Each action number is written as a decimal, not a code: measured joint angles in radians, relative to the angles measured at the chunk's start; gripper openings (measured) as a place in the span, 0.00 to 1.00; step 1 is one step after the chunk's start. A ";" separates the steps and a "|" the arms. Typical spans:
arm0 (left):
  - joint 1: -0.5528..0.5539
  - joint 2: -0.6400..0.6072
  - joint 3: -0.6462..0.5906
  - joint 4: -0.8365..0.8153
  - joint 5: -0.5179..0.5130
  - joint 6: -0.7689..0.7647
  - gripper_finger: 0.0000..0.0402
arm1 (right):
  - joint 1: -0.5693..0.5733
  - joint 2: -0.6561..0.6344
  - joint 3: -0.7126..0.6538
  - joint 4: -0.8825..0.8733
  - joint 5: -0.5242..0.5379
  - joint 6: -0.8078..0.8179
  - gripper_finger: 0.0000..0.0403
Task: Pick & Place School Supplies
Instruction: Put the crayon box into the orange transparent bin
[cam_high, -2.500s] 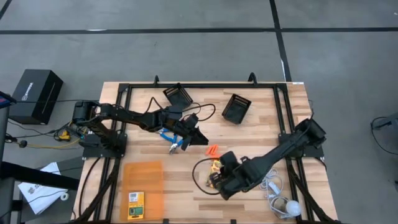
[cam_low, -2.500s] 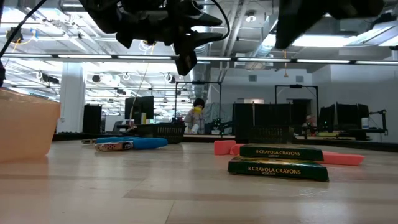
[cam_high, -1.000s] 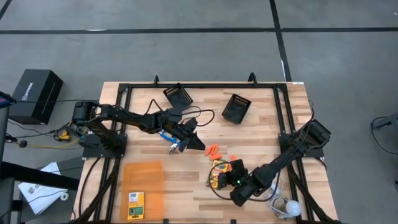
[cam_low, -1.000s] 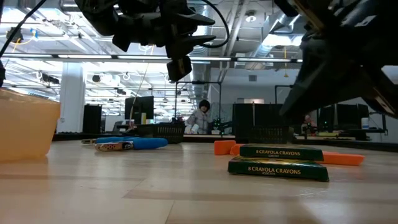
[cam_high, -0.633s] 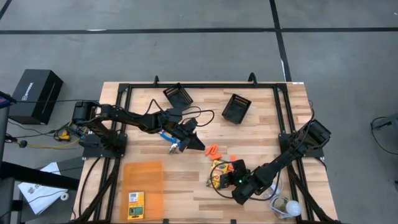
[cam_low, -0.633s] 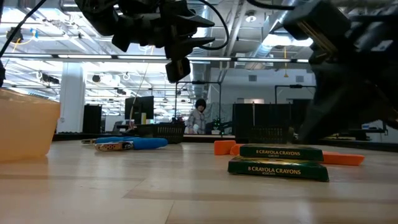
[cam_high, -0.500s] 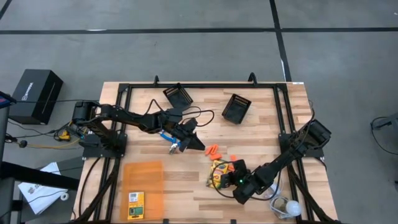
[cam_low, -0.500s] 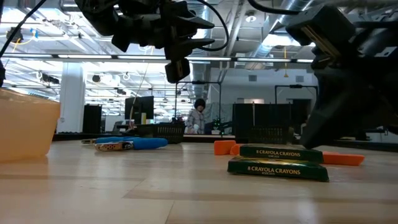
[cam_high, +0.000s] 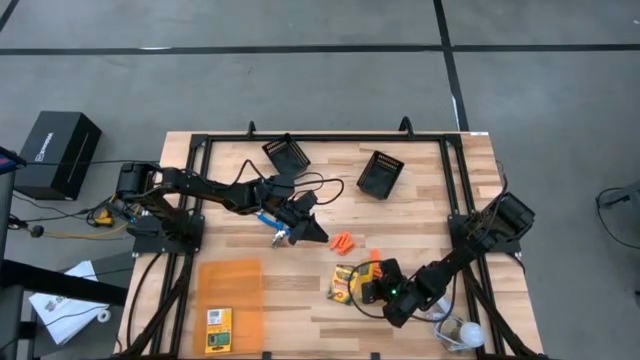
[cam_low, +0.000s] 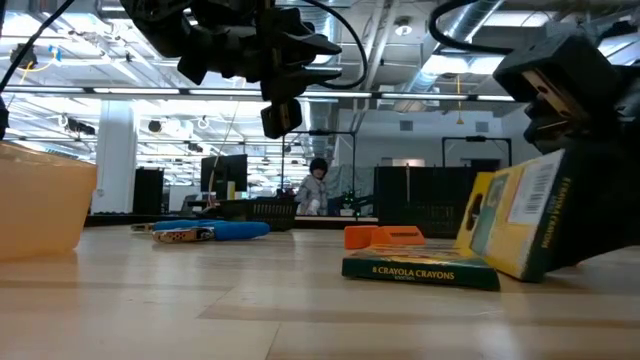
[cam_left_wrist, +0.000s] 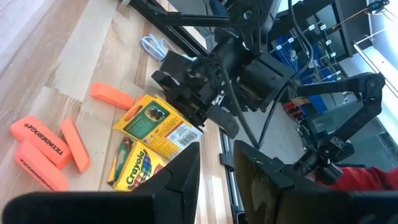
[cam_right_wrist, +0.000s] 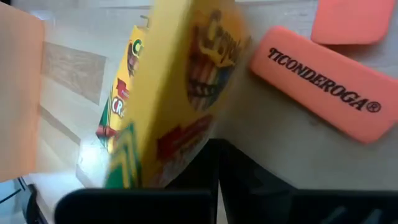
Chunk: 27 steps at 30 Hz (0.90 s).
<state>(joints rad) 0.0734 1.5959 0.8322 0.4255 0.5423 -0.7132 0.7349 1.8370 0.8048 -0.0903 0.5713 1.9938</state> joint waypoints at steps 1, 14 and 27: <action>0.000 0.000 0.000 0.000 0.000 0.000 0.23 | 0.001 0.000 -0.005 0.007 -0.002 -0.001 0.00; 0.000 0.000 0.000 0.000 0.007 -0.006 0.23 | -0.009 0.000 -0.028 0.032 -0.016 -0.003 0.00; 0.003 0.000 -0.001 -0.355 0.239 0.250 0.20 | -0.009 -0.007 -0.031 0.048 -0.016 -0.014 0.00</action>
<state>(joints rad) 0.0767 1.5955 0.8310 0.0705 0.7813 -0.4630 0.7261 1.8300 0.7738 -0.0422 0.5556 1.9799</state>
